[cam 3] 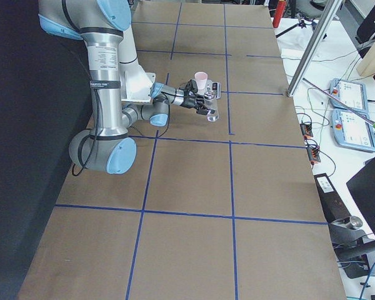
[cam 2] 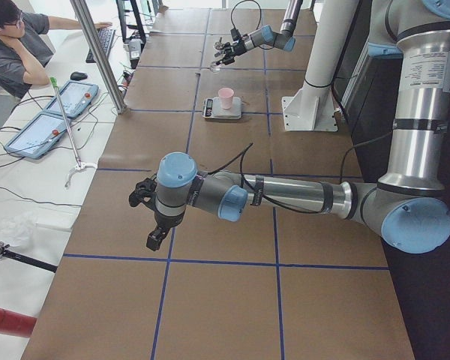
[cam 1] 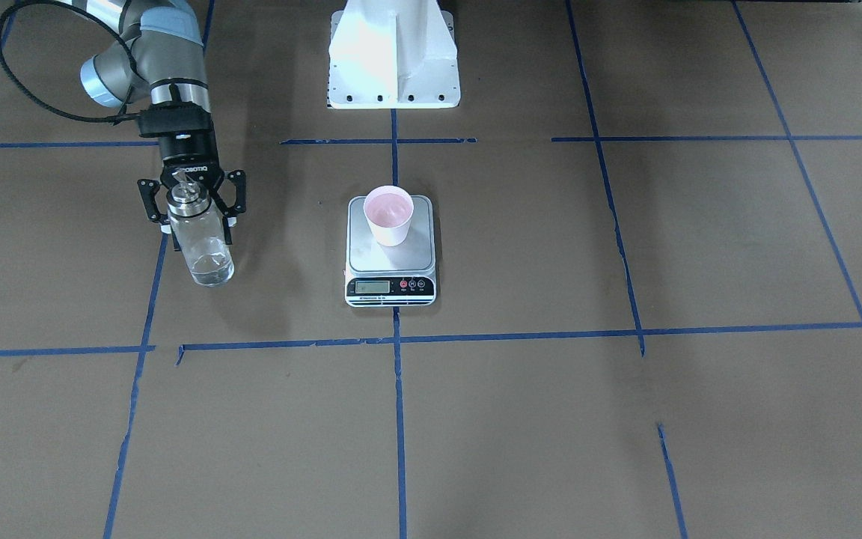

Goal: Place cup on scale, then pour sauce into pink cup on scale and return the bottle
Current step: 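Lower the bottle with the right gripper back to its original spot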

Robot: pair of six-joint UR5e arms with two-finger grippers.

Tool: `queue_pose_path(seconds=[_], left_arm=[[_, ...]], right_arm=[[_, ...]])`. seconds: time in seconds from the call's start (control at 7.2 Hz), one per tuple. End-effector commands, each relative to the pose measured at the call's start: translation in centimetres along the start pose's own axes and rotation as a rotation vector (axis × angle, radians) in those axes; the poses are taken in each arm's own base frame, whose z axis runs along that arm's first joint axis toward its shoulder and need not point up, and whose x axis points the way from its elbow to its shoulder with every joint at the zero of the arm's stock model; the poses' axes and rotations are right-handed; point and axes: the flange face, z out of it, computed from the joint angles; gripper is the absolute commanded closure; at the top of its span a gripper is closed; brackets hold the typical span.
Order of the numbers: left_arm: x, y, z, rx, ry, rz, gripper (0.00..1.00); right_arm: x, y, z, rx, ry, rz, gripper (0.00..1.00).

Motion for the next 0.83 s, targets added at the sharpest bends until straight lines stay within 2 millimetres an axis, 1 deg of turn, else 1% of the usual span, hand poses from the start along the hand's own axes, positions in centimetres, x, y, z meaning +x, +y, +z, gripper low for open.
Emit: queue_pose_path(seconds=[0.0, 0.14, 0.28, 0.42, 0.69], left_arm=[[0.0, -0.6, -0.3, 0.008, -0.003, 0.005, 0.00], [0.0, -0.6, -0.3, 0.008, -0.003, 0.005, 0.00], [0.1, -0.6, -0.3, 0.008, -0.002, 0.005, 0.00], [0.1, -0.7, -0.4, 0.009, -0.002, 0.006, 0.00], [0.0, -0.6, -0.3, 0.008, -0.003, 0.005, 0.00]], right_arm=[[4.0, 1.3, 0.0, -0.066, 0.023, 0.042, 1.00], [6.1, 2.3, -0.1, -0.080, 0.051, 0.044, 1.00], [7.1, 2.9, -0.3, -0.087, 0.067, 0.158, 1.00], [7.4, 2.9, -0.2, -0.094, 0.075, 0.234, 1.00], [8.6, 2.9, 0.2, -0.102, 0.093, 0.230, 1.00]])
